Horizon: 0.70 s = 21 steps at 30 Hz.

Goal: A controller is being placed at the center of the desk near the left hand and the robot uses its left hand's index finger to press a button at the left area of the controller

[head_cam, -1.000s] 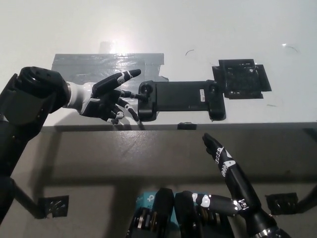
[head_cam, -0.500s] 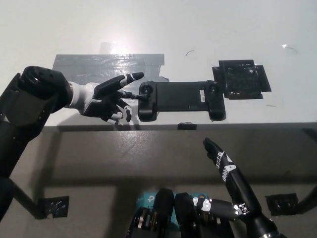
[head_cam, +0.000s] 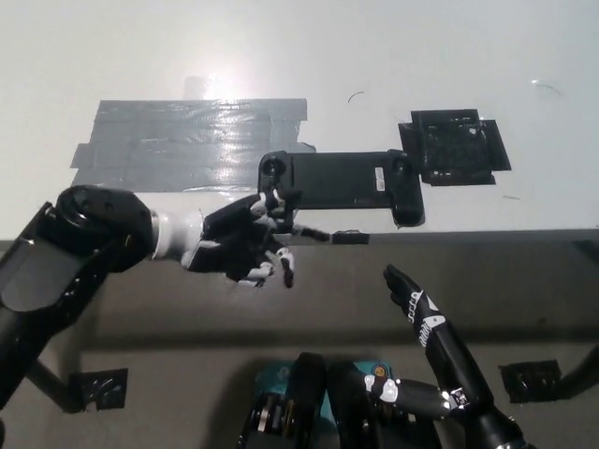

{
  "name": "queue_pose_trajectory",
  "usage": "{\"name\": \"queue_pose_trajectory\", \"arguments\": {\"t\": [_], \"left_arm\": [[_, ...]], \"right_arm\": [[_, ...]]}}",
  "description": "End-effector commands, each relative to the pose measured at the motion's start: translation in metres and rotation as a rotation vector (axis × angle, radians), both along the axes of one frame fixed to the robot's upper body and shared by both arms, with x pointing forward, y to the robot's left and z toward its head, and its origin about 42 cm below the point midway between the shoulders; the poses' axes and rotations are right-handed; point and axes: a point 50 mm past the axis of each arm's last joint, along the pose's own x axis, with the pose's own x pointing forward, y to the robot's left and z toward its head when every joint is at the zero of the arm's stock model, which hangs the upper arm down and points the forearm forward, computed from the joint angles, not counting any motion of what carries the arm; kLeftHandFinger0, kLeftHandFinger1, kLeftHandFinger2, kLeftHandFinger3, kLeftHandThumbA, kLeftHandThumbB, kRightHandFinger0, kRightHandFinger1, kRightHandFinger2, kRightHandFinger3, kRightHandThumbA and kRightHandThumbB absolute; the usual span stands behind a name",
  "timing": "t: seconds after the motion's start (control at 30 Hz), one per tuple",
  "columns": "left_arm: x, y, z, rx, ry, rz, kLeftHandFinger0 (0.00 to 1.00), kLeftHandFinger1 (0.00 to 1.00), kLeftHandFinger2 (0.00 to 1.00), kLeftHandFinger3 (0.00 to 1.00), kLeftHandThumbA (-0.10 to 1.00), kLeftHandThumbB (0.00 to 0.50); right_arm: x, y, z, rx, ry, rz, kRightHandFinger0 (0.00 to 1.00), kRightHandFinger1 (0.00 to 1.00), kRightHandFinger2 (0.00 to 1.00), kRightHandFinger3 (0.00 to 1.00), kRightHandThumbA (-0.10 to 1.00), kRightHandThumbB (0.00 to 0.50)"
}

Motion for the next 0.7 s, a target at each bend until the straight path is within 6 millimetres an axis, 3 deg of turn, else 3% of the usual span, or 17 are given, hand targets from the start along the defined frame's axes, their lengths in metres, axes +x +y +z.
{"name": "queue_pose_trajectory", "arguments": {"t": [0.0, 0.03, 0.07, 0.1, 0.13, 0.17, 0.2, 0.23, 0.27, 0.37, 0.47, 0.5, 0.53, 0.67], "left_arm": [[-0.031, 0.011, 0.13, -0.375, -0.214, -0.027, 0.0, 0.12, 0.43, 1.0, 1.0, 0.477], [-0.039, 0.012, 0.129, -0.382, -0.283, -0.01, 0.05, 0.13, 0.36, 1.0, 1.0, 0.446], [-0.05, 0.013, 0.123, -0.381, -0.358, 0.047, 0.25, 0.11, 0.22, 1.0, 1.0, 0.416], [-0.056, 0.014, 0.119, -0.39, -0.382, 0.075, 0.34, 0.15, 0.24, 1.0, 1.0, 0.397], [-0.079, 0.014, 0.1, -0.405, -0.441, 0.145, 0.62, 0.47, 0.51, 1.0, 1.0, 0.358], [-0.085, 0.015, 0.093, -0.401, -0.46, 0.164, 0.75, 0.62, 0.65, 1.0, 1.0, 0.338], [-0.098, 0.016, 0.075, -0.392, -0.487, 0.2, 0.98, 0.89, 0.91, 1.0, 1.0, 0.315], [-0.107, 0.017, 0.062, -0.389, -0.501, 0.22, 1.0, 0.98, 1.0, 1.0, 1.0, 0.311], [-0.118, 0.016, 0.038, -0.369, -0.513, 0.272, 1.0, 1.0, 1.0, 1.0, 1.0, 0.355], [-0.139, 0.014, -0.009, -0.336, -0.55, 0.394, 1.0, 1.0, 1.0, 1.0, 1.0, 0.37], [-0.156, 0.013, -0.055, -0.332, -0.606, 0.546, 1.0, 1.0, 1.0, 1.0, 1.0, 0.271], [-0.159, 0.014, -0.061, -0.328, -0.614, 0.562, 1.0, 1.0, 1.0, 1.0, 1.0, 0.269], [-0.163, 0.016, -0.08, -0.297, -0.668, 0.627, 1.0, 1.0, 1.0, 1.0, 1.0, 0.29], [-0.173, 0.015, -0.106, -0.27, -0.711, 0.667, 1.0, 1.0, 1.0, 1.0, 1.0, 0.308]], "right_arm": [[0.007, 0.003, 0.021, 0.035, -0.076, 0.012, 1.0, 1.0, 1.0, 1.0, 0.91, 0.273], [0.008, 0.002, 0.022, 0.037, -0.077, 0.011, 1.0, 1.0, 1.0, 1.0, 0.92, 0.275], [0.009, 0.003, 0.023, 0.036, -0.08, 0.011, 1.0, 1.0, 1.0, 1.0, 0.92, 0.276], [0.01, 0.003, 0.024, 0.035, -0.082, 0.012, 1.0, 1.0, 1.0, 1.0, 0.92, 0.276], [0.012, 0.003, 0.025, 0.036, -0.081, 0.017, 1.0, 1.0, 1.0, 1.0, 0.93, 0.281], [0.013, 0.003, 0.026, 0.037, -0.083, 0.019, 1.0, 1.0, 1.0, 1.0, 0.93, 0.282], [0.014, 0.003, 0.026, 0.035, -0.085, 0.021, 1.0, 1.0, 1.0, 1.0, 0.93, 0.283], [0.015, 0.003, 0.027, 0.034, -0.088, 0.023, 1.0, 1.0, 1.0, 1.0, 0.93, 0.283], [0.017, 0.003, 0.028, 0.033, -0.093, 0.026, 1.0, 1.0, 1.0, 1.0, 0.94, 0.279], [0.019, 0.001, 0.028, 0.029, -0.091, 0.028, 1.0, 1.0, 1.0, 1.0, 0.95, 0.279], [0.019, 0.003, 0.026, 0.033, -0.086, 0.027, 1.0, 1.0, 1.0, 1.0, 0.95, 0.278], [0.019, 0.003, 0.025, 0.034, -0.084, 0.027, 1.0, 1.0, 1.0, 1.0, 0.95, 0.277], [0.017, 0.004, 0.024, 0.037, -0.08, 0.025, 1.0, 1.0, 1.0, 1.0, 0.96, 0.278], [0.007, 0.003, 0.015, 0.035, -0.061, 0.01, 1.0, 1.0, 1.0, 1.0, 0.98, 0.28]]}}
